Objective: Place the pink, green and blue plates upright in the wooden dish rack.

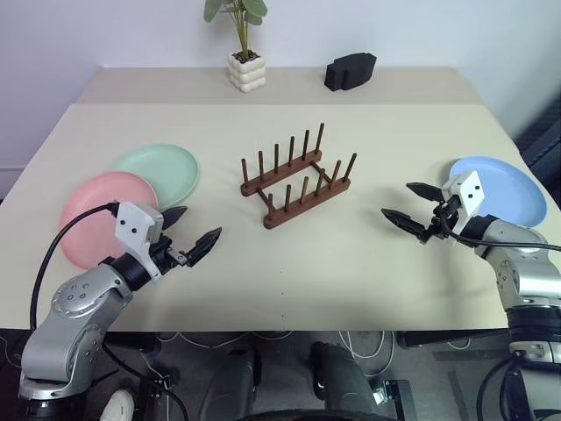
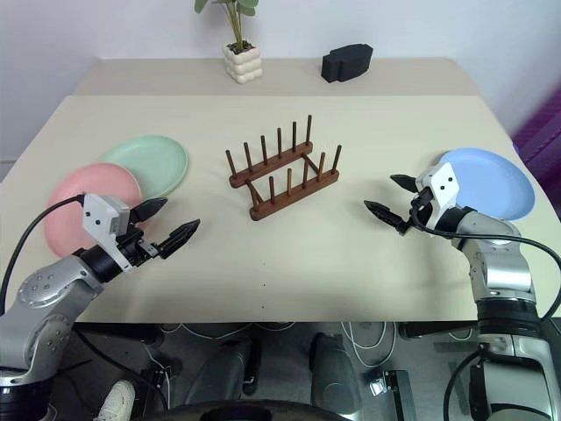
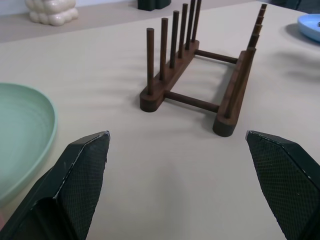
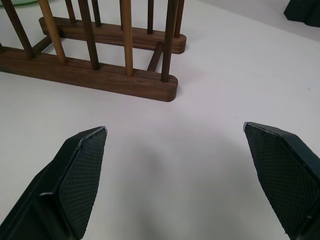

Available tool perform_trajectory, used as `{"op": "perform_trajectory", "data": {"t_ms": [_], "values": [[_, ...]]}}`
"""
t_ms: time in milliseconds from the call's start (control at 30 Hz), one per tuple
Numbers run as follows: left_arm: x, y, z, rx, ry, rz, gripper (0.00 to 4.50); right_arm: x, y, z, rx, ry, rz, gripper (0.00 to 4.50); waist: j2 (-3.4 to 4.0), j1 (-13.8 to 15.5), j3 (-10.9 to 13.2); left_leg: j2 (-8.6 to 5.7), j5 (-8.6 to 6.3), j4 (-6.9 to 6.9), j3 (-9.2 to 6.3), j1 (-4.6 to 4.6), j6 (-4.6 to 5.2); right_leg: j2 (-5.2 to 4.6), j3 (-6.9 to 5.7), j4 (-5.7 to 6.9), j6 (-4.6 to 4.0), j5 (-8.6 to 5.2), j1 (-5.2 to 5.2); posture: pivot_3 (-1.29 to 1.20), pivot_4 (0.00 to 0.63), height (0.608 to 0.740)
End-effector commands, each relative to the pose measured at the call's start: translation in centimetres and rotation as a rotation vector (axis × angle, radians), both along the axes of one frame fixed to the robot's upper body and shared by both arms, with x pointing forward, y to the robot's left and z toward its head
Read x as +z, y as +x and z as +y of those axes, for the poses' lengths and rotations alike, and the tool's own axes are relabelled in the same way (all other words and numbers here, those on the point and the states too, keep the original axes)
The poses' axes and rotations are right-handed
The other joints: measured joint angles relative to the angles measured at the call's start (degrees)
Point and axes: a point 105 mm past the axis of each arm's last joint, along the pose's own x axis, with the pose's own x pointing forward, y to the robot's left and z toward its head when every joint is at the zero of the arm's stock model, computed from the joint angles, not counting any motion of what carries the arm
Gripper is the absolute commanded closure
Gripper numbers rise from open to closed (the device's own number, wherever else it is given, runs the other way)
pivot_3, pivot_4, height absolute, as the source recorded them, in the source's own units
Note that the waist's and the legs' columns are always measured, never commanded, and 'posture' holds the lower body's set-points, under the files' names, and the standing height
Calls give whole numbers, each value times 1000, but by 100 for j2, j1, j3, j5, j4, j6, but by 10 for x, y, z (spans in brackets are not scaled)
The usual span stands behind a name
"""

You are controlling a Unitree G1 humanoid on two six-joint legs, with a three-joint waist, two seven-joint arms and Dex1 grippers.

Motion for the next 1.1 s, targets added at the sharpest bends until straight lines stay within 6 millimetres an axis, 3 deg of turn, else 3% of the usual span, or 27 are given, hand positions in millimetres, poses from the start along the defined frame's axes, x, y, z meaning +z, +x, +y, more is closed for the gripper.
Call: {"op": "perform_trajectory", "data": {"t_ms": [33, 367, 633, 900, 1100], "values": [[5, -1, -6, -26, -8, -26, 0, 13, -2, -1, -2, 6, -62, 27, 0, 0, 0, 0, 0, 0, 0, 0, 0, 0, 0, 0, 0, 0, 0, 0, 150, 736], [1, 0, -15, -64, -8, -14, 0, 16, -4, -2, 1, 4, -73, 27, 0, 1, 0, 0, 0, 0, 0, 0, 0, 0, 1, 1, 0, 0, 0, 0, 150, 736], [-4, 3, -25, -158, -15, 40, 0, 14, -7, 13, 26, 25, -83, 27, 0, -2, 0, 0, 0, 1, 0, 1, 0, 3, 1, 1, 0, 0, 0, 0, 150, 736], [-33, 25, -38, -277, 172, 141, 0, 15, -11, 31, 39, 61, -99, 27, 0, 3, 0, -6, 0, 3, 4, 1, 0, 11, 4, 3, 0, 0, 2, 0, 150, 736], [-48, 51, -55, -380, 224, 155, 0, 8, -25, 41, 50, 90, -84, 27, 0, 39, -1, -6, 0, 3, 4, -2, 0, 14, 2, 5, 0, 1, -2, 0, 150, 736]]}}
